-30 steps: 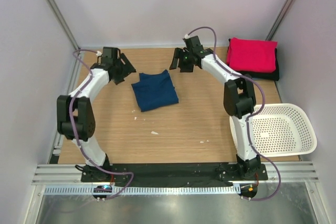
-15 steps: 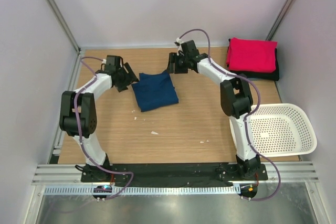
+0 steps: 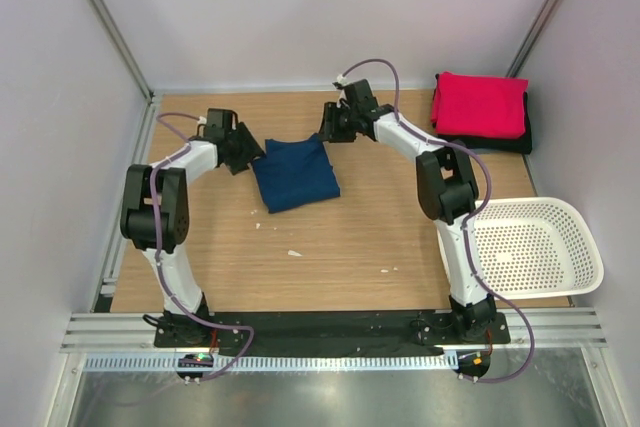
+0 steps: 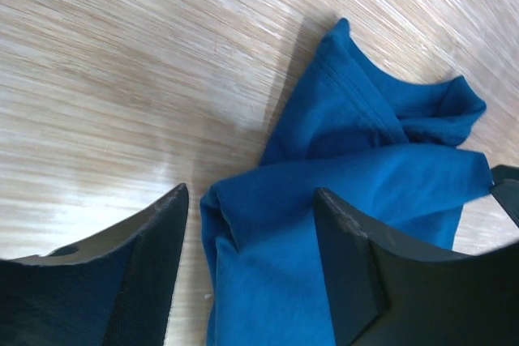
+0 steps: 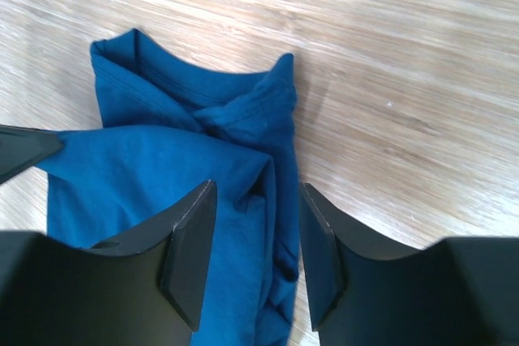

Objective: Fold and stack the t-shirts
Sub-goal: Fold the tshirt

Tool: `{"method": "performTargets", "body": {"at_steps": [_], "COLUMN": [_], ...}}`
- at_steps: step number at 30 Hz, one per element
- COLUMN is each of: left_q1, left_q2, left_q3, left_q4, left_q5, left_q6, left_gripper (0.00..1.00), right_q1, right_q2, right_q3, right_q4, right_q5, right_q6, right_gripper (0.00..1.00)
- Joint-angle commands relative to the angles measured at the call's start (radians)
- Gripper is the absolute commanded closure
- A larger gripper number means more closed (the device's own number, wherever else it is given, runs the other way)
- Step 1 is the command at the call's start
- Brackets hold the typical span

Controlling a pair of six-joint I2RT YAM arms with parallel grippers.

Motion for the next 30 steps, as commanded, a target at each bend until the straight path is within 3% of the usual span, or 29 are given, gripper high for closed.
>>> {"method": "performTargets", "body": {"at_steps": [1, 5, 7, 10, 14, 15, 30], "left_q1": [0.004, 0.005, 0.004, 0.007, 0.004, 0.005, 0.005], "left_q2": [0.033, 0.05, 0.056, 0.055, 0.047, 0.041, -0.051], "left_q3": [0.029, 0.036, 0.042, 0.055, 0.071, 0.075, 0.131], "left_q4": [0.06, 0.079, 0.086, 0.088, 0.099, 0.097, 0.123], "left_q5": [0.019, 0.033, 0.039, 0.043, 0.059, 0.065, 0.16], "left_q6": [-0.025, -0.038, -0.041, -0.041, -0.035, -0.033, -0.021], "left_gripper": [0.38, 0.55, 0.7, 0.8, 0.94, 0.97, 1.0], "right_q1": [0.008, 0.014, 0.017, 0.019, 0.019, 0.019, 0.019], "right_q2": [0.014, 0.032, 0.043, 0.046, 0.021, 0.015, -0.256], "right_q3": [0.042, 0.048, 0.059, 0.067, 0.062, 0.061, -0.129], "right_q4": [0.064, 0.077, 0.077, 0.072, 0.083, 0.087, 0.127], "right_q5": [-0.019, -0.029, -0.037, -0.036, -0.019, -0.017, 0.069], "right_q6": [0.039, 0.053, 0.063, 0.065, 0.059, 0.057, 0.054], "right_gripper": [0.51, 0.59, 0.62, 0.68, 0.97, 0.99, 0.99]}}
